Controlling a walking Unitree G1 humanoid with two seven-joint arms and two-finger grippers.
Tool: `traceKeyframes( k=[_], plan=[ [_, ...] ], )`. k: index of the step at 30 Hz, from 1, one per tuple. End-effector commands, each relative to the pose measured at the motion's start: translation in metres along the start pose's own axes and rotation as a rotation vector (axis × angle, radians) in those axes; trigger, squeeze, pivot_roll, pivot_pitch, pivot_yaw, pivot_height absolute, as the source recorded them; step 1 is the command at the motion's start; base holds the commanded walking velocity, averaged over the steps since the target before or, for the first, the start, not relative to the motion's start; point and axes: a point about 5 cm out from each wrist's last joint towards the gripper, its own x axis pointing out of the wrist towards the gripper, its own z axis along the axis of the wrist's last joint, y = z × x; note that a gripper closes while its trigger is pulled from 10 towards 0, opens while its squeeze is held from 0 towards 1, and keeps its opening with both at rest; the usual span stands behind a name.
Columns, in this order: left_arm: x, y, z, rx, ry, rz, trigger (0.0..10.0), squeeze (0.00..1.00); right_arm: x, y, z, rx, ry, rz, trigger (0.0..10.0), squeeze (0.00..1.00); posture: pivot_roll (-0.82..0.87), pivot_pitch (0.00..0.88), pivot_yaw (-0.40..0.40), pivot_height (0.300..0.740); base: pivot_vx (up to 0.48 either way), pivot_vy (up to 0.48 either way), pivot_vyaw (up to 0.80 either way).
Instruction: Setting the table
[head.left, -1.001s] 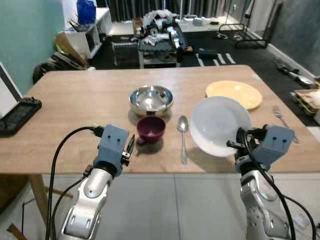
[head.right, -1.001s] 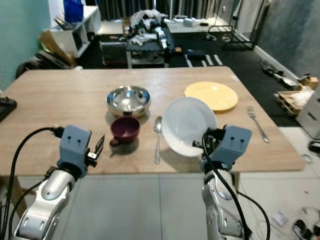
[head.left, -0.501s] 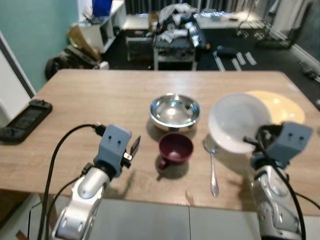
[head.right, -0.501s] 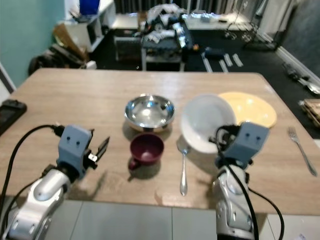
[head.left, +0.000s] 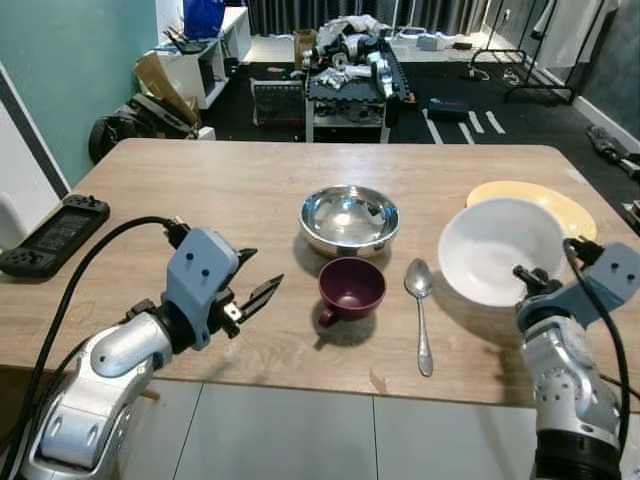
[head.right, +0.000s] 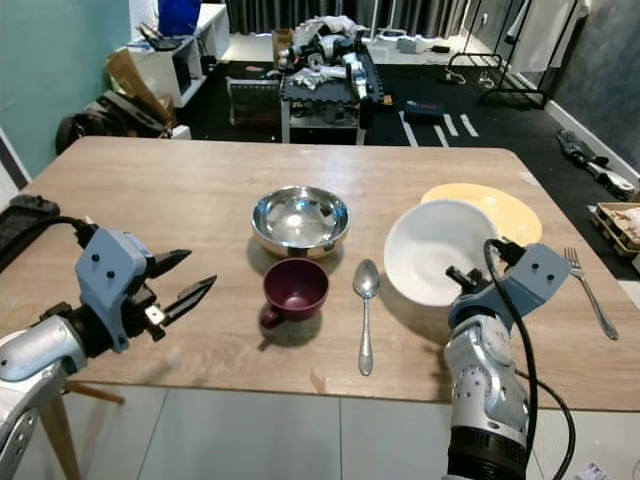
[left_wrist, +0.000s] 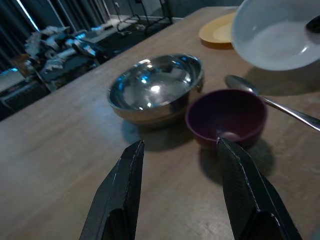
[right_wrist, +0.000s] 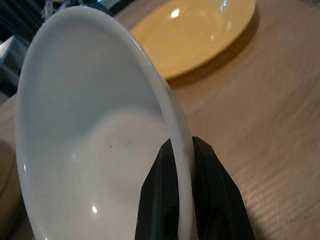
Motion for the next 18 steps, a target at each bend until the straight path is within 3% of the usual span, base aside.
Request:
traceKeyframes(
  k=[1,4,5,6,7,9,10,11,16,18],
  plan=[
    [-0.003,-0.005,-0.001,-0.01,0.013,-0.031,10.0,0.0,0.0,0.001,-0.004,0.023,0.065,0.032,10.0,0.0,0.06,0.1,0.083,0.74,0.0,0.0,0.0],
    [-0.003,-0.01,-0.001,-0.031,0.019,-0.056,10.0,0.0,0.001,-0.007,-0.006,0.051,0.112,-0.016,10.0,0.0,0.06,0.106,0.079,0.74,0.0,0.0,0.0],
    [-0.003,-0.011,-0.001,-0.035,0.018,-0.059,10.0,0.0,0.001,-0.01,-0.006,0.06,0.114,-0.033,10.0,0.39,0.06,0.109,0.077,0.74,0.0,0.0,0.0],
    [-0.003,-0.013,-0.001,-0.04,0.018,-0.061,10.0,0.0,0.001,-0.012,-0.006,0.071,0.119,-0.047,10.0,0.51,0.06,0.11,0.075,0.74,0.0,0.0,0.0],
    [-0.003,-0.013,-0.001,-0.04,0.018,-0.061,10.0,0.0,0.001,-0.012,-0.006,0.071,0.119,-0.047,10.0,0.51,0.06,0.11,0.075,0.74,0.0,0.0,0.0],
    [-0.002,-0.015,-0.001,-0.051,0.018,-0.064,10.0,0.0,0.001,-0.016,-0.006,0.081,0.126,-0.074,10.0,0.92,0.06,0.114,0.074,0.74,0.0,0.0,0.0],
    [-0.002,-0.015,-0.001,-0.051,0.018,-0.064,10.0,0.0,0.001,-0.016,-0.006,0.081,0.126,-0.074,10.0,0.92,0.06,0.114,0.074,0.74,0.0,0.0,0.0],
    [-0.002,-0.016,-0.002,-0.056,0.019,-0.065,10.0,0.0,0.002,-0.018,-0.005,0.085,0.124,-0.084,10.0,1.0,0.06,0.116,0.073,0.74,0.0,0.0,0.0],
    [-0.002,-0.018,-0.003,-0.075,0.026,-0.066,10.0,0.0,0.0,-0.019,0.009,0.115,0.047,-0.083,10.0,1.0,0.06,0.124,0.071,0.74,0.0,0.0,0.0],
    [-0.001,-0.021,-0.003,-0.09,0.025,-0.066,10.0,0.0,-0.003,-0.013,0.024,0.14,-0.057,-0.042,10.0,1.0,0.05,0.126,0.07,0.74,0.0,0.0,0.0]
  ],
)
